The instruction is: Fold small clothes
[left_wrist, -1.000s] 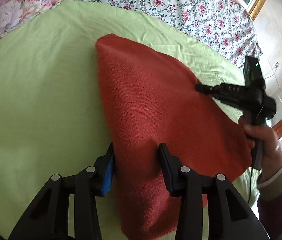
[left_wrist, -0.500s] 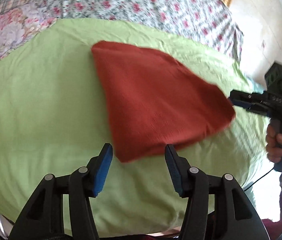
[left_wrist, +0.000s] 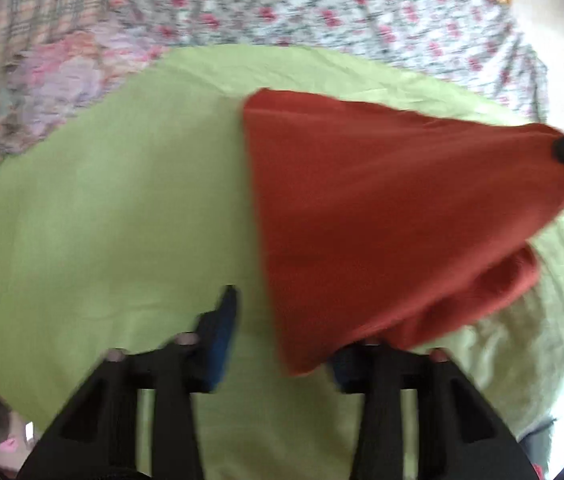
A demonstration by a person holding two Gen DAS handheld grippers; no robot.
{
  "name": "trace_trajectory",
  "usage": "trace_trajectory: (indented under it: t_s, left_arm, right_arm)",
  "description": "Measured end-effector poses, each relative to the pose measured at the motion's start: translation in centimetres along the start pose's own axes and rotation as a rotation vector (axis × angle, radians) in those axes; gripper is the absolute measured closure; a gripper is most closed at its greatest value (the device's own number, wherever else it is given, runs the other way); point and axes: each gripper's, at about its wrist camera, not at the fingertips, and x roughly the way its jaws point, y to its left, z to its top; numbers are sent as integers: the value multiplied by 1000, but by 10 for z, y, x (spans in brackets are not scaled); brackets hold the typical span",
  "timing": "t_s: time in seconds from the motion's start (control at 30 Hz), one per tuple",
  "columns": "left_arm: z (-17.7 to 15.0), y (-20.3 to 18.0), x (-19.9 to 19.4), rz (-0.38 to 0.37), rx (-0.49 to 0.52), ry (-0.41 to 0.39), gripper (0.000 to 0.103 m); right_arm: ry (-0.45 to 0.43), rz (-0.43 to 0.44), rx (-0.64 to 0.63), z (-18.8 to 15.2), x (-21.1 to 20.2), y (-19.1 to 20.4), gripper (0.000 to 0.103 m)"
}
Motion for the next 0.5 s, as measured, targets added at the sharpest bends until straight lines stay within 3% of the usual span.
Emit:
trace_trajectory:
  t_s: [0.07,0.17,0.33,0.5]
  left_arm:
    - [-4,0,-3,18,2,1,82]
    - [-13,-9,-10,48,29,-3,93]
    - [-16,-24,-29,83,70,-37,98]
    - [-24,-21,-11,85,68,26,98]
  right_arm:
    - [4,-77,-53,3,-3,3,98]
    - [78,-177,-89,-14,11,-6,99]
    - [139,-273,-79,-38,26,-33,99]
    - [156,-296,-59,-43,31,-48,99]
